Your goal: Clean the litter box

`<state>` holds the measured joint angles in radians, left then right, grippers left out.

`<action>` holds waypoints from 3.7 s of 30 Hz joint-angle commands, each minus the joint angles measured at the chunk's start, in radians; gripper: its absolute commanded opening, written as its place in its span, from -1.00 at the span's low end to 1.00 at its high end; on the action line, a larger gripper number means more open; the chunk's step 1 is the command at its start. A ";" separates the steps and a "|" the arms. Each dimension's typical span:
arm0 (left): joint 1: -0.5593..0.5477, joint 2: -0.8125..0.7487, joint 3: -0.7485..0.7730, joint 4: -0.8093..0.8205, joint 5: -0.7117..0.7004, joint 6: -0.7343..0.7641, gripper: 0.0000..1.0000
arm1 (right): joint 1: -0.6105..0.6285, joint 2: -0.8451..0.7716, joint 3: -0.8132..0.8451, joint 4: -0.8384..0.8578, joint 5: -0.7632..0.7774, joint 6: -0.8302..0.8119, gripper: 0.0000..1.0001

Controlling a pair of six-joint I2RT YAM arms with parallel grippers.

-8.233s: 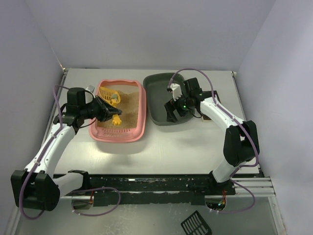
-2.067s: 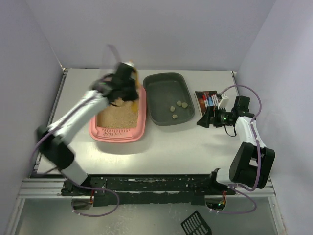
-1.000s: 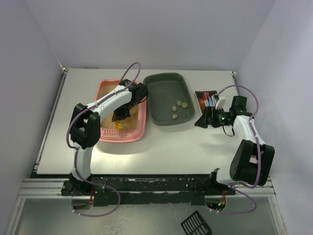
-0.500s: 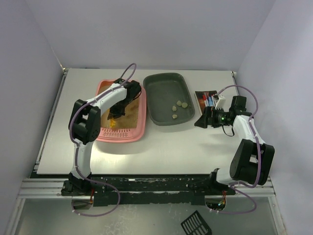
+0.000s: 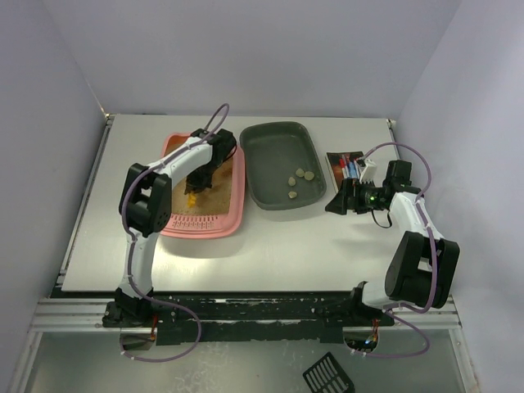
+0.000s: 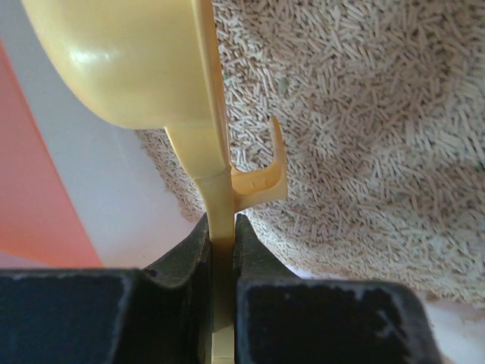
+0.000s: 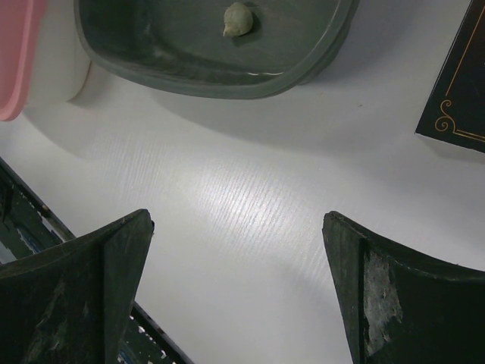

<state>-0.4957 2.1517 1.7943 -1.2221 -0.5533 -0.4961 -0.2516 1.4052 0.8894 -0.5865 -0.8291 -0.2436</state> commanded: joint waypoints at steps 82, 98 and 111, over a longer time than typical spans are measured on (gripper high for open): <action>0.127 -0.324 -0.505 0.768 1.087 0.145 -0.86 | 0.015 0.018 0.011 0.033 0.041 0.003 0.91; 0.207 -0.403 -0.642 0.966 1.325 0.075 -0.86 | 0.015 0.015 0.011 0.032 0.043 0.001 0.91; 0.240 -0.469 -0.624 0.802 1.207 0.120 -0.86 | 0.015 0.018 0.012 0.030 0.045 0.001 0.91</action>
<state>-0.2790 1.7588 1.1503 -0.3584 0.6964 -0.4191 -0.2443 1.4223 0.8894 -0.5716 -0.7891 -0.2424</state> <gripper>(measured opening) 0.167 0.957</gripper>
